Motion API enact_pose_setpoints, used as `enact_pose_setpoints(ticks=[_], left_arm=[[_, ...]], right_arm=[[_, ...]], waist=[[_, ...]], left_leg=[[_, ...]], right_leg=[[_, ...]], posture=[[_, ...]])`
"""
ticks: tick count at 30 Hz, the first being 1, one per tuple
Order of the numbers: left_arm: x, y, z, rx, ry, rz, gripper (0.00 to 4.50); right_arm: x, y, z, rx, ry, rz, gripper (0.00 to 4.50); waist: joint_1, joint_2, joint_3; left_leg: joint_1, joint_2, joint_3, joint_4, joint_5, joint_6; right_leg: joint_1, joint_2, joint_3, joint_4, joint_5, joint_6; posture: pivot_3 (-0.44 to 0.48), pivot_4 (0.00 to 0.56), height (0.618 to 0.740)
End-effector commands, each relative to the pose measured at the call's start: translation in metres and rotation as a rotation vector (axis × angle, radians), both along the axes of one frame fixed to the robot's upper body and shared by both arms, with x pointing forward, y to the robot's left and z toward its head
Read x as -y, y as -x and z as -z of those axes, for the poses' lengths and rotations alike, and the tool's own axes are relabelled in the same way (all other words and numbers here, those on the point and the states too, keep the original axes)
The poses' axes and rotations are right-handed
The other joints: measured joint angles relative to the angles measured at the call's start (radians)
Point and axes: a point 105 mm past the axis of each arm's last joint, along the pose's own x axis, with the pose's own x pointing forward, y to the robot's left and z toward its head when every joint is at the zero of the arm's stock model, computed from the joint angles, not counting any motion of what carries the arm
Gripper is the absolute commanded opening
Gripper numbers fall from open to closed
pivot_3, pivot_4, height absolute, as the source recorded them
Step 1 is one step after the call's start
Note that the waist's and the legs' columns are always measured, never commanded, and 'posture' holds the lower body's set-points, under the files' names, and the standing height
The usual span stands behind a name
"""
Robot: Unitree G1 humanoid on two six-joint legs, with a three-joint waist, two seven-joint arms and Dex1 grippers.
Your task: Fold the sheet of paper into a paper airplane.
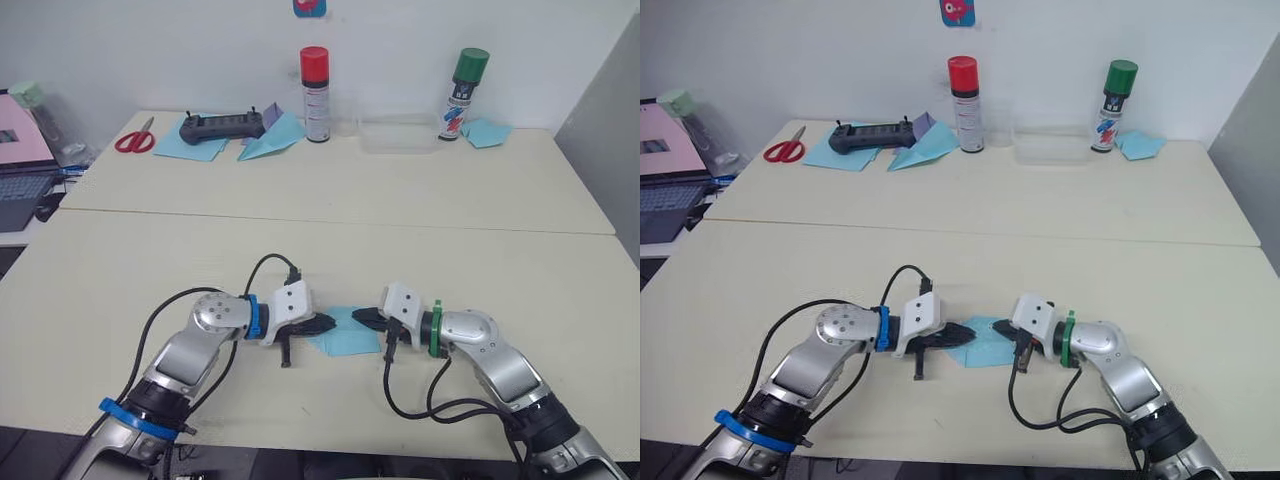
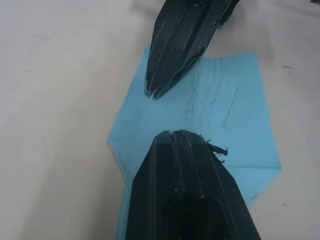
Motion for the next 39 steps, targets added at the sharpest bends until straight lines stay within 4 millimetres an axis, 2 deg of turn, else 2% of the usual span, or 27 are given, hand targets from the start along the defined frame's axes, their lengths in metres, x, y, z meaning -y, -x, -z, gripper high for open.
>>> enact_pose_setpoints(ticks=[1, 3, 6, 11, 12, 14, 15, 18, 19, 22, 24, 28, 30, 33, 36, 39], left_arm=[[-0.037, 0.004, 0.017, -0.057, -0.091, -0.094, 0.0], [-0.054, 0.01, 0.017, -0.07, -0.106, -0.139, 0.0], [-0.069, 0.014, 0.018, -0.071, -0.13, -0.183, 0.0], [-0.078, 0.009, 0.005, -0.043, -0.109, -0.228, 0.0], [-0.077, 0.007, -0.001, -0.029, -0.084, -0.228, 0.0], [-0.068, 0.005, -0.026, 0.006, 0.017, -0.215, 0.0], [-0.066, 0.005, -0.034, 0.014, 0.046, -0.206, 0.26], [-0.061, 0.016, -0.059, 0.032, 0.099, -0.134, 0.98], [-0.06, 0.021, -0.066, 0.037, 0.109, -0.108, 1.31], [-0.057, 0.029, -0.081, 0.034, 0.135, -0.068, 2.17], [-0.055, 0.035, -0.088, 0.019, 0.141, -0.035, 2.84], [-0.051, 0.036, -0.092, 0.022, 0.131, -0.008, 4.09], [-0.05, 0.035, -0.091, 0.023, 0.119, -0.014, 4.46], [-0.051, 0.042, -0.085, -0.019, 0.091, 0.002, 4.46], [-0.054, 0.043, -0.084, -0.016, 0.086, -0.008, 4.5], [-0.056, 0.043, -0.083, -0.016, 0.086, -0.018, 4.5]], right_arm=[[0.012, 0.002, 0.011, -0.041, 0.04, 0.037, 0.02], [0.012, 0.002, 0.012, -0.044, 0.038, 0.039, 0.02], [0.012, 0.003, 0.013, -0.047, 0.037, 0.037, 0.02], [0.011, 0.002, 0.01, -0.043, 0.028, 0.022, 0.02], [0.01, 0.002, 0.005, -0.043, 0.003, 0.015, 0.02], [0.004, 0.006, -0.019, -0.054, -0.122, -0.024, 0.02], [0.003, 0.008, -0.027, -0.06, -0.161, -0.041, 0.01], [0.008, 0.015, -0.053, -0.15, -0.301, -0.073, 0.6], [0.011, 0.016, -0.059, -0.178, -0.326, -0.078, 0.95], [0.016, 0.011, -0.065, -0.245, -0.379, -0.037, 1.93], [0.019, 0.001, -0.061, -0.3, -0.403, 0.019, 2.69], [0.017, -0.009, -0.034, -0.409, -0.348, 0.096, 4.09], [0.014, -0.01, -0.029, -0.453, -0.354, 0.099, 4.1], [0.008, -0.012, -0.026, -0.5, -0.372, 0.098, 4.1], [0.003, -0.007, -0.029, -0.53, -0.386, 0.064, 3.49], [-0.001, -0.002, -0.029, -0.537, -0.381, 0.04, 2.39]], waist=[[-0.002, 0.0, 0.0], [-0.006, 0.001, -0.001], [-0.006, 0.001, -0.001], [-0.005, 0.001, -0.001], [-0.005, 0.001, -0.001], [-0.005, 0.0, 0.001], [-0.004, 0.0, 0.002], [-0.003, 0.0, 0.004], [-0.003, 0.0, 0.004], [-0.001, 0.0, 0.004], [-0.002, 0.0, 0.004], [-0.002, 0.0, 0.005], [-0.002, 0.0, 0.005], [-0.007, 0.0, 0.005], [-0.007, 0.0, 0.005], [-0.004, 0.0, 0.005]], left_leg=[[0.0, 0.0, 0.0, 0.0, 0.0, 0.0], [0.001, 0.001, 0.0, -0.001, 0.0, 0.0], [0.002, 0.001, 0.001, -0.002, 0.0, 0.0], [0.002, 0.001, 0.001, -0.001, 0.0, 0.0], [0.002, 0.001, 0.001, -0.001, 0.0, 0.0], [0.001, 0.001, 0.001, -0.001, 0.0, 0.0], [0.0, 0.001, 0.001, -0.001, 0.0, 0.0], [-0.005, 0.001, 0.001, -0.001, 0.0, 0.0], [-0.008, 0.001, 0.0, -0.001, 0.0, 0.0], [-0.015, 0.001, -0.001, -0.001, 0.0, 0.0], [-0.015, 0.001, -0.001, -0.001, 0.0, 0.0], [-0.015, 0.001, -0.001, -0.001, 0.0, 0.0], [-0.015, 0.001, -0.001, -0.001, 0.0, 0.0], [-0.015, 0.001, 0.0, -0.001, 0.0, 0.0], [-0.015, 0.001, -0.001, -0.001, 0.0, 0.0], [-0.016, 0.001, -0.001, -0.001, 0.0, 0.0]], right_leg=[[0.0, 0.0, 0.0, 0.0, 0.0, 0.0], [0.0, 0.0, 0.0, 0.0, 0.0, -0.001], [0.0, 0.0, 0.0, 0.0, -0.001, -0.002], [0.0, 0.0, 0.0, 0.0, -0.003, -0.005], [0.0, 0.0, 0.0, 0.0, -0.003, -0.005], [0.0, 0.0, 0.0, 0.0, -0.003, -0.005], [-0.002, 0.0, 0.0, 0.001, -0.002, -0.004], [-0.005, 0.0, -0.001, 0.0, -0.001, -0.002], [-0.009, 0.0, -0.001, 0.0, -0.001, -0.002], [-0.014, 0.0, -0.003, 0.0, -0.001, -0.002], [-0.015, 0.0, -0.003, 0.001, -0.001, -0.002], [-0.015, 0.0, -0.003, 0.001, -0.001, -0.002], [-0.015, 0.0, -0.003, 0.001, -0.001, -0.002], [-0.016, 0.0, -0.002, 0.001, -0.001, -0.002], [-0.016, 0.001, -0.002, 0.001, -0.001, -0.001], [-0.017, 0.001, -0.003, 0.001, -0.001, -0.001]], posture=[[0.0, 0.15, 0.74], [0.0, 0.15, 0.74], [0.0, 0.15, 0.74], [0.0, 0.15, 0.74], [0.0, 0.15, 0.74], [0.0, 0.15, 0.74], [0.0, 0.15, 0.74], [0.0, 0.15, 0.74], [0.0, 0.15, 0.74], [0.0, 0.15, 0.74], [0.0, 0.15, 0.74], [0.0, 0.15, 0.74], [0.0, 0.15, 0.74], [0.0, 0.15, 0.74], [0.0, 0.15, 0.74], [0.0, 0.15, 0.74]])
